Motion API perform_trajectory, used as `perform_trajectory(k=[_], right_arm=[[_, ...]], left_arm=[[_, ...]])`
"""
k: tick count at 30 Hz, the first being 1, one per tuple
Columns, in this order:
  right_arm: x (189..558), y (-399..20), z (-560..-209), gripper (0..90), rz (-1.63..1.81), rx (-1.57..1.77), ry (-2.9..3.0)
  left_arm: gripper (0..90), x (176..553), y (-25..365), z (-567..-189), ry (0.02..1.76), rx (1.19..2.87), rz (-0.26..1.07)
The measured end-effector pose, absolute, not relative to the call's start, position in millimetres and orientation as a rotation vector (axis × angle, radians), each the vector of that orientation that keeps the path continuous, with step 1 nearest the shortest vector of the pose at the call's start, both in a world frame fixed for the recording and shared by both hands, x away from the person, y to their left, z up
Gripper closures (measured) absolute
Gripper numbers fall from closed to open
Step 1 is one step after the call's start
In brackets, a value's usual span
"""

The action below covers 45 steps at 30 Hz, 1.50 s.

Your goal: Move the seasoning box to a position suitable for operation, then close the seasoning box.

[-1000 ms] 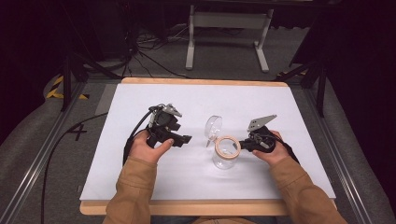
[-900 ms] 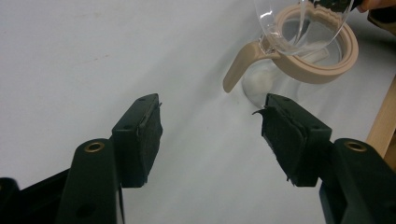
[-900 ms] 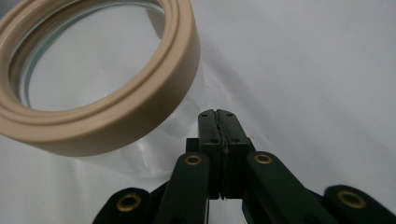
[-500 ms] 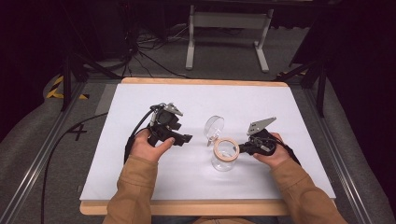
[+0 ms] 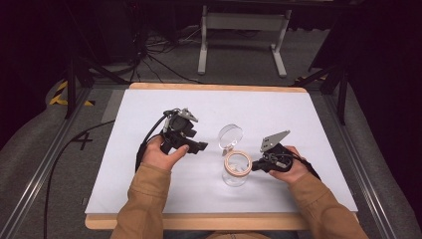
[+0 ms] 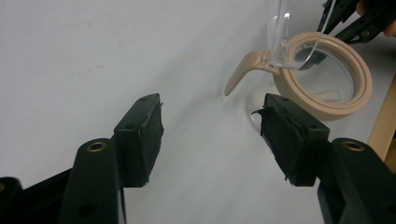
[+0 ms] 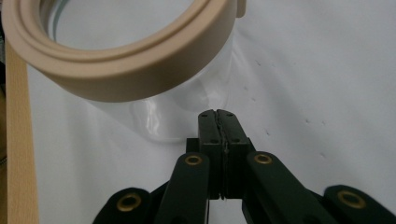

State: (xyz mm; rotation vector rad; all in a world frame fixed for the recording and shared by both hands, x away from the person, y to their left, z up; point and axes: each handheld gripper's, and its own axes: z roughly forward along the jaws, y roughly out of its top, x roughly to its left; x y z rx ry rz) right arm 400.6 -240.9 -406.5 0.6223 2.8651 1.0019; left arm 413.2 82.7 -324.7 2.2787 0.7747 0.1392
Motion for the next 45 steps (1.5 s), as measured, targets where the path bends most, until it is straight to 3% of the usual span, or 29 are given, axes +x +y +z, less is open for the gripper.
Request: perform_trajectory(k=[14,20,25,34,45], right_arm=[[390,-229,-408,89.9,0.995,0.558,2.914],[386,-221,-410,89.9,0.995,0.53,2.942],[385,-218,-411,89.8,0.991,0.527,2.949],[384,-215,-412,89.9,1.015,0.512,2.964],[380,-244,-367,90.0,1.179,0.588,2.809]], left_arm=[[60.6,417,80,-326,0.734,2.288,0.033],[78.5,417,80,-327,0.731,2.327,0.05],[86.9,418,81,-328,0.723,2.316,0.047],[89.6,419,84,-329,0.711,2.27,0.017],[89.7,430,73,-337,0.731,2.147,0.048]])
